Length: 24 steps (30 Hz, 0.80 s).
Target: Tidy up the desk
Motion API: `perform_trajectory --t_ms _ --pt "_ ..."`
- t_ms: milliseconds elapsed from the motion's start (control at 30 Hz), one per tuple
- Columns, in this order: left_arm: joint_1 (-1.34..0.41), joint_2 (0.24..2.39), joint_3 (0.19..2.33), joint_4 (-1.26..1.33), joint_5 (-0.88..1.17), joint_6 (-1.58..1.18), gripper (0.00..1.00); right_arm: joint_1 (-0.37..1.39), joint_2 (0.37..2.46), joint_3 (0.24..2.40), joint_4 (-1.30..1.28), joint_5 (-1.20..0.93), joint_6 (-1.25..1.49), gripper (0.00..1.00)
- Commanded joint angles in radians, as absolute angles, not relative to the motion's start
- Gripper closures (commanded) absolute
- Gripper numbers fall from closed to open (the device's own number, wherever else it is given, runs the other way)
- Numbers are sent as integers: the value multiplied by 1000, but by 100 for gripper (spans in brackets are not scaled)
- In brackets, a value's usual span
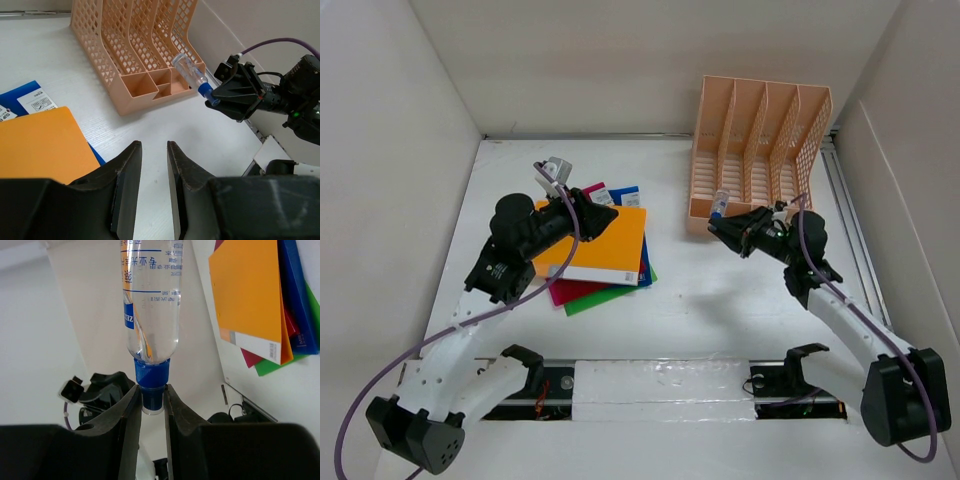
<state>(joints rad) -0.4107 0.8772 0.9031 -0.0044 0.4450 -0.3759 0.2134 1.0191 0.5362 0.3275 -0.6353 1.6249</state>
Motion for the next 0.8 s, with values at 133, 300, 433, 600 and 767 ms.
perform_trajectory --t_ms 133,300,433,600,767 --pt "-413 854 920 35 459 -385 76 181 1097 506 517 -618 1736 89" --pt "-413 859 919 35 460 -387 76 190 1140 473 624 -611 1793 89" --pt "-413 861 919 35 459 -387 76 199 1201 443 722 -603 1853 89" --pt "-413 864 914 37 462 -387 76 235 1287 422 877 -601 1913 89" --pt "-413 864 916 35 459 -387 76 256 1354 408 956 -589 1953 89"
